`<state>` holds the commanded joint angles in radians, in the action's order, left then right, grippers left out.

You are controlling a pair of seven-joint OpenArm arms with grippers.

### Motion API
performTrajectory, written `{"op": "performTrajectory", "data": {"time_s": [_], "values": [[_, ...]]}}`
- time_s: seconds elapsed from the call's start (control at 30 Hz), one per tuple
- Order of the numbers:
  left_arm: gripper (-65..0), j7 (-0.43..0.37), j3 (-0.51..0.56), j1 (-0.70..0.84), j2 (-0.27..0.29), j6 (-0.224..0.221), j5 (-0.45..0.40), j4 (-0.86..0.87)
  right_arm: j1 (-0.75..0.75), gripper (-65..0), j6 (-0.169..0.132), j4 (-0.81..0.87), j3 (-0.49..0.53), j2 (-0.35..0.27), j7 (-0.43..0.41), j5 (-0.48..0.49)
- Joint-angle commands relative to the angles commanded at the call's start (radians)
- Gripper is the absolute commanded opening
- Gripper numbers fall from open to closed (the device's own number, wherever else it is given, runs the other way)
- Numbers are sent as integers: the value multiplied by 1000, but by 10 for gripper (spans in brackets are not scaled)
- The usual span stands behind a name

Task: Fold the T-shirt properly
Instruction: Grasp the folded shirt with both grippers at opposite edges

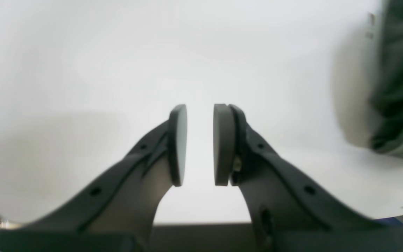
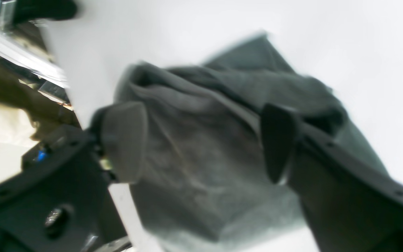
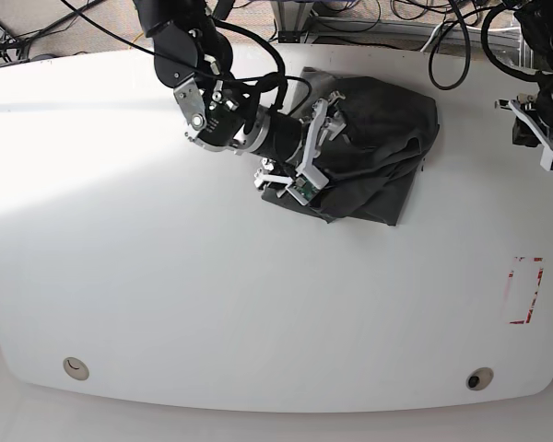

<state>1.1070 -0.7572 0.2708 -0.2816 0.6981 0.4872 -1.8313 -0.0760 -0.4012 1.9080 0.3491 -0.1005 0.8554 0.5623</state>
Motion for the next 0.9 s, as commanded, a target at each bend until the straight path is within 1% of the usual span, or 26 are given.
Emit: {"op": "performTrajectory", "data": {"time_s": [0.1, 0.17, 0.23, 0.37, 0.5, 0.53, 0.57, 0.6, 0.7, 0.77, 0.83, 0.9], "values": [[-536, 0, 2, -3, 3, 0, 0, 0, 9, -320, 0, -57, -46, -18, 0, 54], [-536, 0, 2, -3, 3, 0, 0, 0, 28, -339, 0, -95, -57, -21, 0, 69], [-536, 0, 2, -3, 3, 0, 0, 0, 43, -346, 0, -143, -57, -29, -3, 75], [-536, 0, 2, -3, 3, 0, 0, 0, 106, -346, 0, -252, -55, -20, -5, 75], [-536, 0, 0, 0, 2, 0, 0, 0, 157, -346, -5, -338, -54, 31, -5, 69], [-536, 0, 0, -2, 2, 0, 0, 0, 178, -346, -15, -370, -54, 48, -5, 68], [-536, 0, 0, -2, 2, 0, 0, 0, 203, -346, -37, -405, -54, 63, -5, 68], [-536, 0, 0, -2, 2, 0, 0, 0, 222, -346, -51, -433, -54, 80, -5, 68], [-536, 0, -2, 0, 0, 0, 0, 0, 267, -346, -68, -499, -54, 132, -5, 66], [-536, 0, -2, 0, 0, 0, 0, 0, 324, -344, -68, -577, -54, 176, -18, 64], [-536, 0, 0, 0, -2, 0, 0, -2, 371, -344, -68, -635, -43, 206, -46, 64], [-536, 0, 0, 0, -3, 0, 0, -2, 428, -344, -68, -684, 12, 226, -87, 64]]}}
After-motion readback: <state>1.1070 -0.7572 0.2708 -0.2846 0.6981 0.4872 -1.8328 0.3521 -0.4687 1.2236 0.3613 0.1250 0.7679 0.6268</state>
